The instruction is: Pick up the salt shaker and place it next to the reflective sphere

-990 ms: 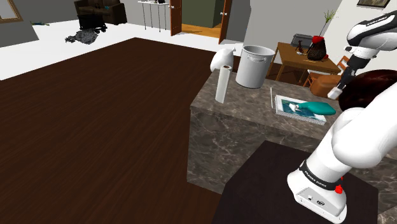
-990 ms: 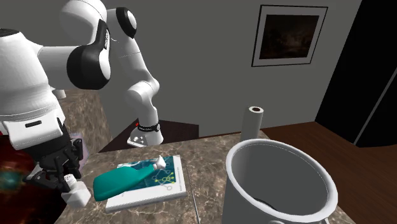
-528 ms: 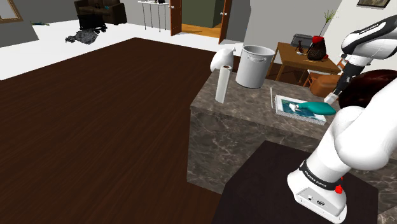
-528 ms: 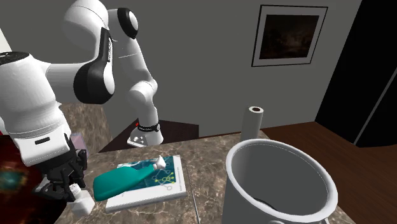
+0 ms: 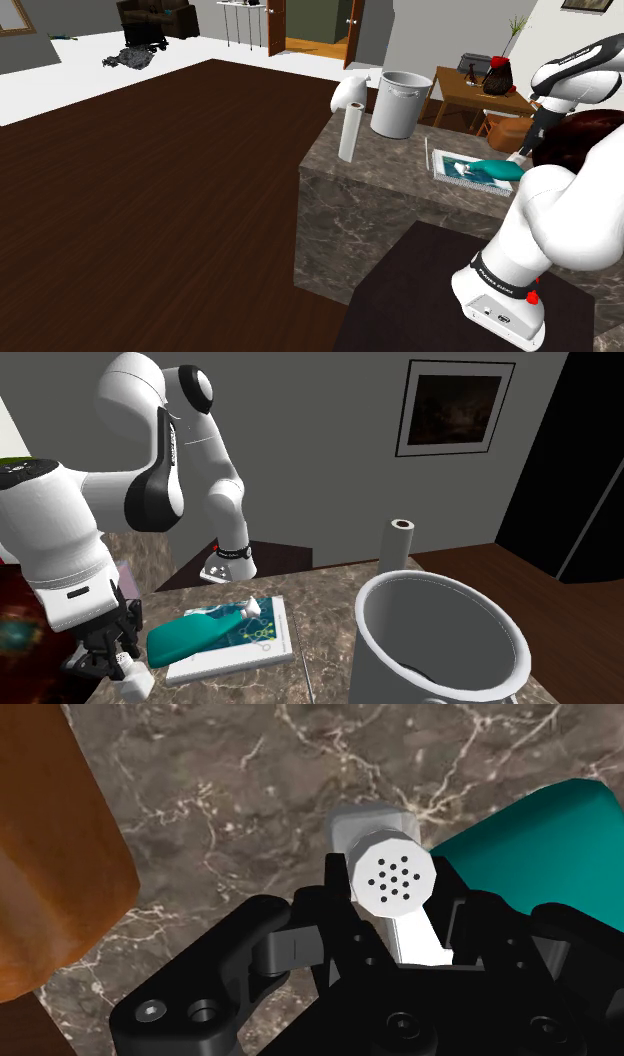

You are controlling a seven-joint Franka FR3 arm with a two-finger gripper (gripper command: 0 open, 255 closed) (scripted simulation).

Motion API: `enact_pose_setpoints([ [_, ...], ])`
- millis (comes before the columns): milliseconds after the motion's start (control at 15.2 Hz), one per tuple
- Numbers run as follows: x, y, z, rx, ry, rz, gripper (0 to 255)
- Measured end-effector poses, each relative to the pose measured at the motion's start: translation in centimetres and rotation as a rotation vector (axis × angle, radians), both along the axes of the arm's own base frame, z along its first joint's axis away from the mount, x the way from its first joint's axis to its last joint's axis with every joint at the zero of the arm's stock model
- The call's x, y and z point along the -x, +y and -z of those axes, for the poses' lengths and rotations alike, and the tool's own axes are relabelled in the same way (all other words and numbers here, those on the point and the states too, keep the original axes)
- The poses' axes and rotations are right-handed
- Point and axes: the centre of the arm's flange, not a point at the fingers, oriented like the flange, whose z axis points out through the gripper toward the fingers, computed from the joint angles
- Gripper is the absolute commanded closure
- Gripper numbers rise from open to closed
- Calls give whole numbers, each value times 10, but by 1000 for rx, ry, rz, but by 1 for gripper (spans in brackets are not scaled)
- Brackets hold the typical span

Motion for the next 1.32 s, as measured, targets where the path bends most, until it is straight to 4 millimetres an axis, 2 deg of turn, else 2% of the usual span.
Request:
enact_pose_setpoints([
  [198, 0, 0, 0, 0, 0, 0, 255],
  [264, 0, 0, 0, 0, 0, 0, 0],
  [660, 0, 0, 0, 0, 0, 0, 0],
  [924, 1, -1, -39, 2, -1, 0, 0],
  [1320, 1, 0, -49, 0, 0, 0, 0],
])
